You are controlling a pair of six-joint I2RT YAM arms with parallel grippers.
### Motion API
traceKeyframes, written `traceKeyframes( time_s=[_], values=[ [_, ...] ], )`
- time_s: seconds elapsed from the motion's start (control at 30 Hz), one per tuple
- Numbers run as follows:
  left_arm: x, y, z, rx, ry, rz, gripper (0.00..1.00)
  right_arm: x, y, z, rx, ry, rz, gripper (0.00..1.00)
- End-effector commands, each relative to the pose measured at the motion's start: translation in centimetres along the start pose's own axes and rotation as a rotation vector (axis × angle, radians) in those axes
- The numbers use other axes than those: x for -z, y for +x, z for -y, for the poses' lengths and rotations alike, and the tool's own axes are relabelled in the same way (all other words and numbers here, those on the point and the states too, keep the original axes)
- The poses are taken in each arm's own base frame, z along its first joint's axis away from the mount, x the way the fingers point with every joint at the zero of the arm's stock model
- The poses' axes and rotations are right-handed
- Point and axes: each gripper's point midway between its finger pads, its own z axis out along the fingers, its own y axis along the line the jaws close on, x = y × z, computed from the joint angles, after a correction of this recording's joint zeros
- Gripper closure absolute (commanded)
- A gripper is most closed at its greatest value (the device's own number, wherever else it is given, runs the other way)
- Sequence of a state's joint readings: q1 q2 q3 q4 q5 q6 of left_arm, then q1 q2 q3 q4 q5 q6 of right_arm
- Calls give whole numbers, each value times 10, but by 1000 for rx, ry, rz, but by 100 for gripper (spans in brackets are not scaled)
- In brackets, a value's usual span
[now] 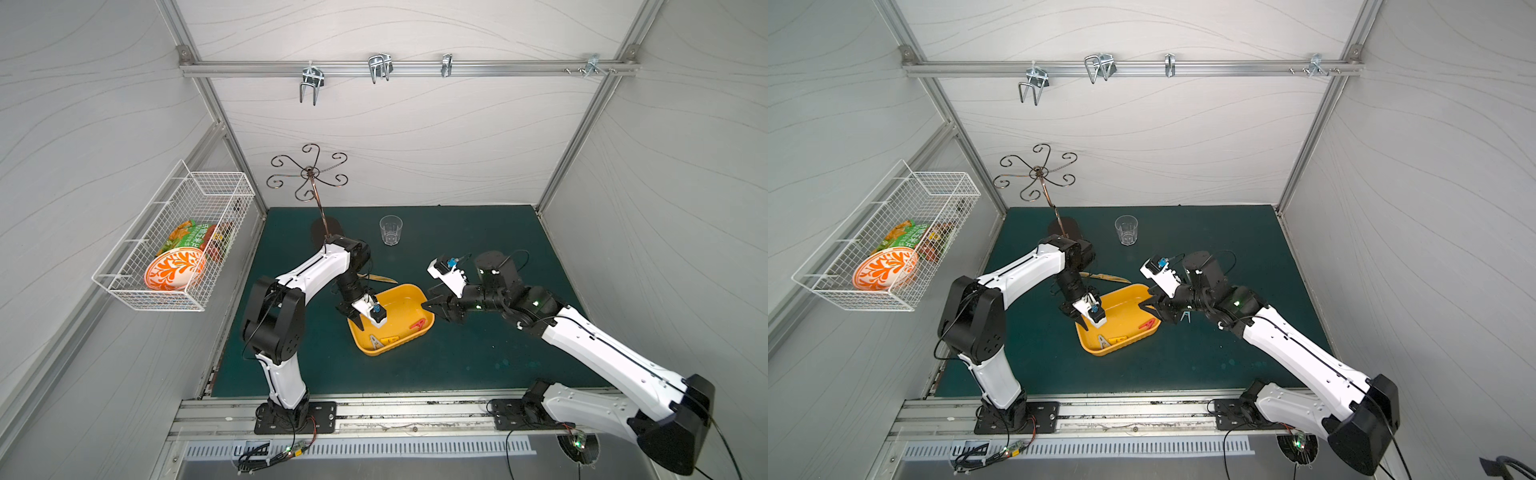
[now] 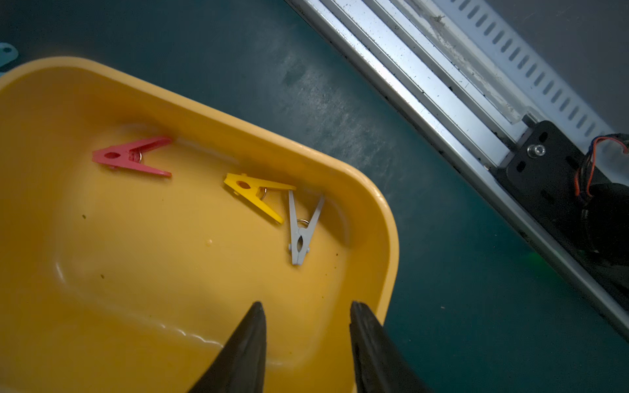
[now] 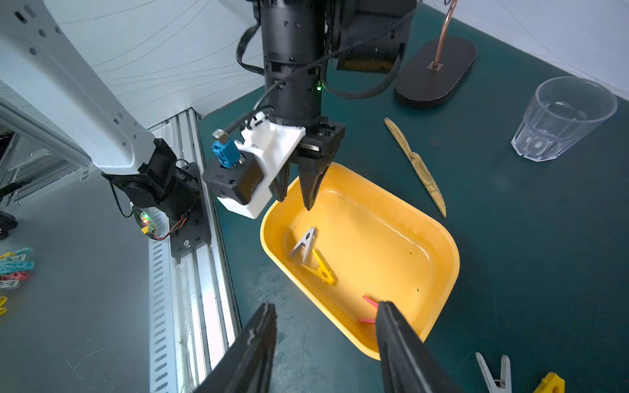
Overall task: Take the clothespins out of the storage box
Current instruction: Pick up the clothespin from the storage box.
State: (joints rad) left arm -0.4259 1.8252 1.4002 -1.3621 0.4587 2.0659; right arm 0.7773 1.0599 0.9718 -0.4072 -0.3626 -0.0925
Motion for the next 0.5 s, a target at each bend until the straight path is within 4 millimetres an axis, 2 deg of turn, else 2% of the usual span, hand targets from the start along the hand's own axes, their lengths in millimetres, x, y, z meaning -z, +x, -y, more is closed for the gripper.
traceKeyframes(
  time_s=[0.0,0.2,0.47],
  values=[
    [1,-4,-1,-272,65,-7,56,7,14,6,-40,49,-34,48],
    [-14,2,-1,-313,104,-11,57,13,15,5,-50,66,-19,48],
    [-50,9,-5,-340,59,-40,55,20,18,3,-55,73,-12,48]
  ],
)
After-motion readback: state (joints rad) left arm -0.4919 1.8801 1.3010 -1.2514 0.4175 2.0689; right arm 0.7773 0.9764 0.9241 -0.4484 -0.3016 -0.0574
